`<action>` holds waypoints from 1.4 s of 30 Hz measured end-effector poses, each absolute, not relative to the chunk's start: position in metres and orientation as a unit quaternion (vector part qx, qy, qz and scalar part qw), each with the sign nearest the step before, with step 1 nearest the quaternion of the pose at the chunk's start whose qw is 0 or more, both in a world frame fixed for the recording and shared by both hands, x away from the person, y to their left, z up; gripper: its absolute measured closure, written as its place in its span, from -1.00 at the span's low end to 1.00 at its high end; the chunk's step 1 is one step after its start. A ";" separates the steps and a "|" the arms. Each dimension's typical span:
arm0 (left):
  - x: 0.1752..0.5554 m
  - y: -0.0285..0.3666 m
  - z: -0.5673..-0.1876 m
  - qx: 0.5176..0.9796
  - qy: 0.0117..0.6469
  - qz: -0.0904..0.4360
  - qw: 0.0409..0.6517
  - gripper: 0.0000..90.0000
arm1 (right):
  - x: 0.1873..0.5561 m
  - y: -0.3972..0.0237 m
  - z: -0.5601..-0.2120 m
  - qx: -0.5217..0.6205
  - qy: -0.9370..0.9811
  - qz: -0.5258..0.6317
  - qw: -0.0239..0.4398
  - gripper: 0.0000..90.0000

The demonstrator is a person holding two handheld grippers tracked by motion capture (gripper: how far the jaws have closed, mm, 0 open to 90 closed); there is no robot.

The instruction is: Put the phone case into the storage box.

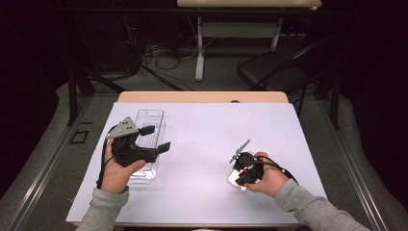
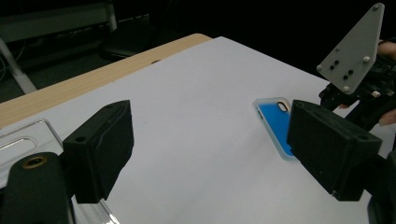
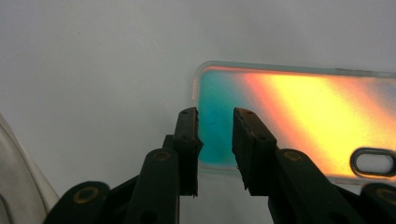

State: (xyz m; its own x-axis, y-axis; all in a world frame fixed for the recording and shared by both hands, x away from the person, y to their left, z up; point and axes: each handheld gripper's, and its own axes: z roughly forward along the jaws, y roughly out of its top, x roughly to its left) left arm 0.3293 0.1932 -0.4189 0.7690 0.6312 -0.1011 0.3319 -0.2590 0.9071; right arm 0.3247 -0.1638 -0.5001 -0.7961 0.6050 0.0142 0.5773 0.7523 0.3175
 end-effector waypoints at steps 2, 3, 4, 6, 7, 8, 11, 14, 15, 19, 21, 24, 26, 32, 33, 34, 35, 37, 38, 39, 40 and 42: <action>0.330 0.193 -0.419 0.781 0.309 0.142 0.524 -0.66 | 0.324 -0.163 -0.503 0.318 0.935 0.150 0.040 0.61; 0.330 0.193 -0.419 0.781 0.309 0.142 0.524 -0.66 | 0.324 -0.163 -0.503 0.318 0.935 0.150 0.040 0.61; 0.330 0.193 -0.419 0.781 0.309 0.142 0.524 -0.66 | 0.324 -0.163 -0.504 0.318 0.935 0.150 0.039 0.62; 0.330 0.194 -0.419 0.780 0.310 0.142 0.524 -0.66 | 0.324 -0.163 -0.506 0.321 0.934 0.151 0.033 0.66; 0.330 0.194 -0.419 0.780 0.310 0.142 0.524 -0.66 | 0.324 -0.163 -0.506 0.321 0.934 0.151 0.033 0.66; 0.330 0.194 -0.419 0.781 0.309 0.142 0.524 -0.66 | 0.324 -0.162 -0.507 0.323 0.934 0.151 0.033 0.67; 0.330 0.194 -0.420 0.781 0.309 0.142 0.523 -0.66 | 0.323 -0.161 -0.509 0.324 0.934 0.148 0.033 0.69; 0.330 0.193 -0.420 0.781 0.311 0.141 0.524 -0.66 | 0.322 -0.159 -0.510 0.325 0.934 0.146 0.030 0.72; 0.330 0.193 -0.420 0.781 0.310 0.141 0.523 -0.66 | 0.322 -0.159 -0.510 0.325 0.934 0.146 0.030 0.72; 0.330 0.194 -0.420 0.781 0.311 0.141 0.523 -0.66 | 0.321 -0.158 -0.514 0.330 0.933 0.145 0.023 0.74; 0.330 0.194 -0.420 0.781 0.311 0.141 0.523 -0.66 | 0.321 -0.158 -0.517 0.333 0.932 0.144 0.020 0.75; 0.330 0.194 -0.421 0.781 0.311 0.141 0.523 -0.66 | 0.320 -0.158 -0.522 0.340 0.930 0.141 0.017 0.75; 0.331 0.194 -0.421 0.781 0.311 0.141 0.522 -0.66 | 0.319 -0.158 -0.523 0.341 0.929 0.139 0.017 0.76; 0.331 0.194 -0.421 0.782 0.312 0.140 0.522 -0.66 | 0.319 -0.158 -0.527 0.347 0.927 0.141 0.014 0.77; 0.331 0.194 -0.422 0.782 0.312 0.139 0.522 -0.66 | 0.319 -0.158 -0.527 0.348 0.927 0.141 0.014 0.78; 0.331 0.194 -0.422 0.782 0.312 0.139 0.522 -0.66 | 0.320 -0.158 -0.527 0.348 0.927 0.141 0.015 0.79; 0.331 0.194 -0.422 0.782 0.312 0.139 0.522 -0.66 | 0.320 -0.158 -0.527 0.347 0.927 0.141 0.015 0.80; 0.331 0.194 -0.422 0.781 0.312 0.139 0.522 -0.66 | 0.320 -0.158 -0.527 0.352 0.926 0.140 0.014 0.80; 0.331 0.194 -0.422 0.781 0.313 0.139 0.522 -0.66 | 0.320 -0.158 -0.527 0.352 0.926 0.140 0.014 0.81; 0.331 0.194 -0.422 0.781 0.313 0.139 0.522 -0.66 | 0.319 -0.158 -0.527 0.352 0.925 0.140 0.016 0.82; 0.331 0.194 -0.422 0.781 0.313 0.139 0.522 -0.66 | 0.319 -0.158 -0.527 0.353 0.925 0.139 0.017 0.84; 0.331 0.194 -0.422 0.781 0.314 0.139 0.522 -0.66 | 0.319 -0.158 -0.527 0.354 0.925 0.139 0.018 0.85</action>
State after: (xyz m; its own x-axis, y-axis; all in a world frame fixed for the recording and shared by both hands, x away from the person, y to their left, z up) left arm 0.3314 0.1941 -0.4220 0.7647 0.6348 -0.1110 0.3453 -0.2582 0.9023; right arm 0.3192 -0.1583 -0.5268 -0.7487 0.6597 0.0653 0.6498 0.7106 0.2699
